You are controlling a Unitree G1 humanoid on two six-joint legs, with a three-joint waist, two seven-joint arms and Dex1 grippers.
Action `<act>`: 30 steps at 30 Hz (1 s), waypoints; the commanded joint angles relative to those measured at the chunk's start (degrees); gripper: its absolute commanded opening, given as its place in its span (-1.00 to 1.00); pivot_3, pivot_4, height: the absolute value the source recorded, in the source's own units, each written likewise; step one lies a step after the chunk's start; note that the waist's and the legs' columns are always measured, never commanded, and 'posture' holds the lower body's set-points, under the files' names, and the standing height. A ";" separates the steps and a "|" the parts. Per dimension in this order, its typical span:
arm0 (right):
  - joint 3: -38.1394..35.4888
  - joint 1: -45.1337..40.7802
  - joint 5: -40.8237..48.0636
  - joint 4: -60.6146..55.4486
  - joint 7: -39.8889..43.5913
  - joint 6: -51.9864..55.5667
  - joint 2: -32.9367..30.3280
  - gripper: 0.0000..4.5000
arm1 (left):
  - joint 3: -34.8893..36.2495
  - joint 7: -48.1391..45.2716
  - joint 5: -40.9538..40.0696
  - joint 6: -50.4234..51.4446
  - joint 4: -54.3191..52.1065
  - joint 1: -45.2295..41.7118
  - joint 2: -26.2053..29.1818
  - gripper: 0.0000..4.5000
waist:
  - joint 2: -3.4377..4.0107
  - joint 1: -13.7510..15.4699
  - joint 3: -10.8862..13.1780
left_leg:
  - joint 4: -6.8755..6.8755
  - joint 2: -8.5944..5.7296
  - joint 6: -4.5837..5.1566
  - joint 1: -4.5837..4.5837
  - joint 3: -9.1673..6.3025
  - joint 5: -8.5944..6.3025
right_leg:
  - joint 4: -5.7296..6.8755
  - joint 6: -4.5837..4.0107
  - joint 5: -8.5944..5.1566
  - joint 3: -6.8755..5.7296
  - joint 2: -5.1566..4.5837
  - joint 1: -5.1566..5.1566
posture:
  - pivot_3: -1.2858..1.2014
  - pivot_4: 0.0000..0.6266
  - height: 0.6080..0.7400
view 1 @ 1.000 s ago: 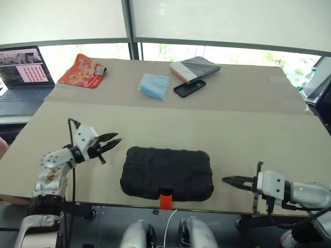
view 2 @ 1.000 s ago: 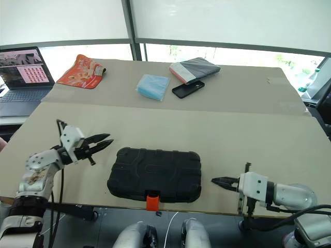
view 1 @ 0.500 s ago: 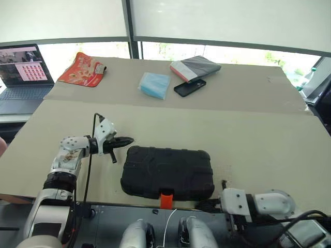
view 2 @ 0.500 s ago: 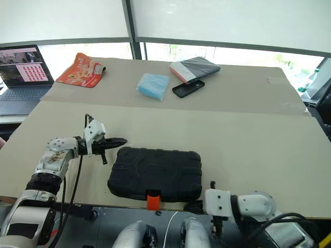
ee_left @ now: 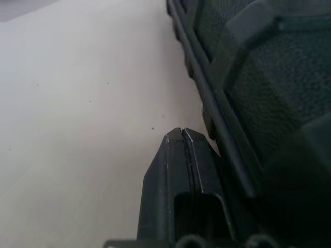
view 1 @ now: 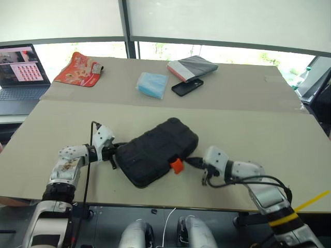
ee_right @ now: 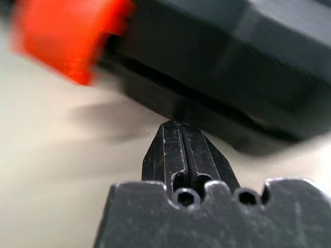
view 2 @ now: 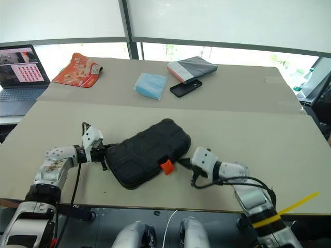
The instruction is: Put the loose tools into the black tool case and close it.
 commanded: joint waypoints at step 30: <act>-3.86 12.51 9.54 -20.84 3.21 10.24 -1.04 -1.00 | -20.46 4.39 1.62 28.92 -17.96 -8.17 -5.58 -0.98 | 0.63 0.56 -0.69 | -0.47 -0.01 -0.05 1.17 -0.13 -0.47 | -0.21 -0.06 -0.15 0.18 0.03 1.05 | 0.03 -0.52 1.00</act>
